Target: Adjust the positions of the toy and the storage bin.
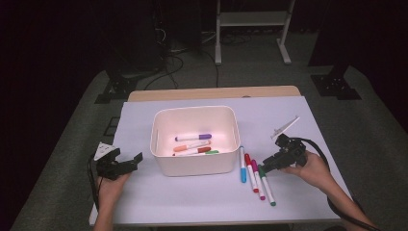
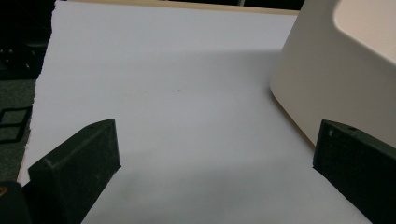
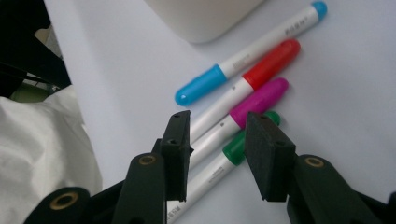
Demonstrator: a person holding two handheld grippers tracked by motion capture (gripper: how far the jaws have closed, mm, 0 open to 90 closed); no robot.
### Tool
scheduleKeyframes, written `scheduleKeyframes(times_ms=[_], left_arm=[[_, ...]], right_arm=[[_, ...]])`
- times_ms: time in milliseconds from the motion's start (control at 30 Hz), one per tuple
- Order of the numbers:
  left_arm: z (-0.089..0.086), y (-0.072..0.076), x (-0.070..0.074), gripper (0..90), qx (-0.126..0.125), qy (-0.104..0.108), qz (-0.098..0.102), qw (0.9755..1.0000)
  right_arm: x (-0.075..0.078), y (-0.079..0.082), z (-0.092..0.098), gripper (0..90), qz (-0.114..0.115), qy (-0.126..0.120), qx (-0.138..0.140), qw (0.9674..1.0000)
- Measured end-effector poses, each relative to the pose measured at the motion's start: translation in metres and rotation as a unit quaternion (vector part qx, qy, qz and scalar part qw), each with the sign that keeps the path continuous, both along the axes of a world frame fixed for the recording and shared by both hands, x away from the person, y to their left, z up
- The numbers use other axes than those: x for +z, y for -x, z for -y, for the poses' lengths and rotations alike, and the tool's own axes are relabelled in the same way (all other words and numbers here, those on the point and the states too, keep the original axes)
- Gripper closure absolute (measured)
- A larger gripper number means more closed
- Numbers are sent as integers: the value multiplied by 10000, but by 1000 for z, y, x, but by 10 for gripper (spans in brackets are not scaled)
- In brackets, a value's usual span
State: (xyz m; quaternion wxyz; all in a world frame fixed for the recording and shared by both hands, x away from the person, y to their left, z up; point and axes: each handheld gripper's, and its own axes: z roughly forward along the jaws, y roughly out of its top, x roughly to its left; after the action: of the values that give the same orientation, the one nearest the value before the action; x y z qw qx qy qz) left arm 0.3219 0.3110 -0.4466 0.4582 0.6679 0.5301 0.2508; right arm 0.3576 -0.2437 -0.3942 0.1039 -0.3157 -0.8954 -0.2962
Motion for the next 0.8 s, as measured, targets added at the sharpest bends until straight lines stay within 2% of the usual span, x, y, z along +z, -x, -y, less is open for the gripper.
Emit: scheduleKeyframes(times_ms=[67, 200, 300, 367, 433, 567, 600, 800], left_arm=[[0, 0, 0, 0, -9, -5, -8, 10000], [1, 0, 0, 0, -10, -12, -3, 10000], [0, 0, 0, 0, 4, -4, -7, 10000], [0, 0, 0, 0, 0, -7, -6, 10000], [0, 0, 0, 0, 3, -6, -3, 10000], [0, 0, 0, 0, 6, -3, 5, 10000], [0, 0, 0, 0, 8, 5, 6, 10000], [0, 1, 0, 0, 11, 1, 3, 10000]], right_arm=[[-11, 1, 2, 597, -12, 15, -88, 10000], [-22, 2, 2, 593, -21, 33, -157, 9999], [-25, 3, 0, 593, 15, 96, -188, 9998], [-29, 4, -2, 593, 51, 175, -199, 9996], [-33, 5, -4, 593, 160, 386, -202, 9989], [-35, 6, -4, 589, 249, 462, -263, 9983], [-37, 7, -4, 592, 334, 632, -275, 9971], [-37, 8, 2, 613, 392, 675, -366, 9963]])
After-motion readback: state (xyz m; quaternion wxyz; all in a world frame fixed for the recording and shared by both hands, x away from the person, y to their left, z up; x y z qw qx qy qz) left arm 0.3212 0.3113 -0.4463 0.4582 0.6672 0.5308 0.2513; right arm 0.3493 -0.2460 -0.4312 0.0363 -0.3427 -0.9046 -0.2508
